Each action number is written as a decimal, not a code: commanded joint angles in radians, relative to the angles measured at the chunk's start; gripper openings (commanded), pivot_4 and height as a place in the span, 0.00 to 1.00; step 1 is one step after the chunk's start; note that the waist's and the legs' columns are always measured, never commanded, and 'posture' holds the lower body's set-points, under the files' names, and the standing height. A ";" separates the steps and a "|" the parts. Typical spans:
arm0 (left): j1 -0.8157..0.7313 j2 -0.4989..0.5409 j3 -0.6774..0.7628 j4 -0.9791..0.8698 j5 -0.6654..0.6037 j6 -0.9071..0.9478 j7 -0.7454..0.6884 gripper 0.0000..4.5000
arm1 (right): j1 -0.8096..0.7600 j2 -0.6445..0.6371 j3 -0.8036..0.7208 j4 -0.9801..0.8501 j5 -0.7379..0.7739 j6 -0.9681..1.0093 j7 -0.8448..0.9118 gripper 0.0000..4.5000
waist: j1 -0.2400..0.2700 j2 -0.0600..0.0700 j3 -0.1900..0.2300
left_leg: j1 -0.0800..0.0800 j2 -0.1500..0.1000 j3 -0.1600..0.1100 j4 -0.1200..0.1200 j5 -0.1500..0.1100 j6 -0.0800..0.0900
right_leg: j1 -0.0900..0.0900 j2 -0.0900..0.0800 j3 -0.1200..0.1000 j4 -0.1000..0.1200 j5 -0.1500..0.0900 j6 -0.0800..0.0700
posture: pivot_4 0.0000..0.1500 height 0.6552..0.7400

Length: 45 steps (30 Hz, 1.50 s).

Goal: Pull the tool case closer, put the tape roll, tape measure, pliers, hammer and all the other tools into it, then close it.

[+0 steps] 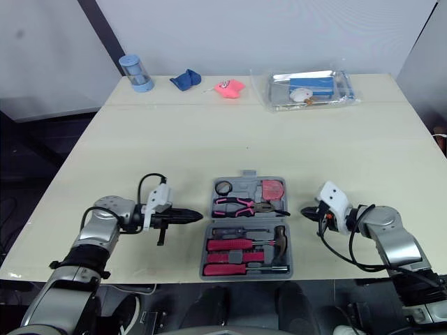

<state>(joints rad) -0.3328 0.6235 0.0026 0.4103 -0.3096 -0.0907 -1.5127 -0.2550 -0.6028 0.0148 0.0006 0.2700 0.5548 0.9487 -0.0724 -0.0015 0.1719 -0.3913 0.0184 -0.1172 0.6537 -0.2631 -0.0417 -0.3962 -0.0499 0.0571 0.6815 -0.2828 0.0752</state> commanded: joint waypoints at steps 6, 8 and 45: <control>0.193 0.009 -0.051 -0.393 -0.130 0.120 -0.018 0.00 | -0.174 0.050 -0.067 0.119 0.179 0.291 -0.007 0.72 | 0.005 0.000 0.000 | 0.000 0.000 0.001 0.000 0.000 0.000 | 0.000 0.000 0.001 -0.001 0.000 0.000 | 1.00 1.00; 0.213 -0.003 -0.092 -0.437 -0.100 0.131 0.017 0.00 | -0.245 0.054 -0.033 0.210 0.170 0.326 0.008 0.90 | 0.005 0.000 0.000 | 0.000 0.000 0.001 0.000 0.000 0.000 | 0.000 0.000 0.001 -0.001 0.000 0.000 | 1.00 1.00; 0.278 0.011 -0.277 -0.474 0.107 0.205 0.259 0.00 | -0.665 0.279 -0.001 0.809 0.139 0.331 0.361 0.99 | -0.024 0.001 0.000 | 0.006 0.000 0.004 -0.004 0.000 0.000 | 0.002 0.001 0.005 0.000 0.000 0.000 | 1.00 1.00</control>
<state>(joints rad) -0.0650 0.6272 -0.2758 -0.0653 -0.1971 0.1221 -1.2590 -0.8984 -0.3273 0.0147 0.8507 0.3813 0.8930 1.2615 -0.0961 -0.0007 0.1722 -0.3853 0.0188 -0.1138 0.6502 -0.2634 -0.0412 -0.3942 -0.0487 0.0625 0.6816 -0.2827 0.0750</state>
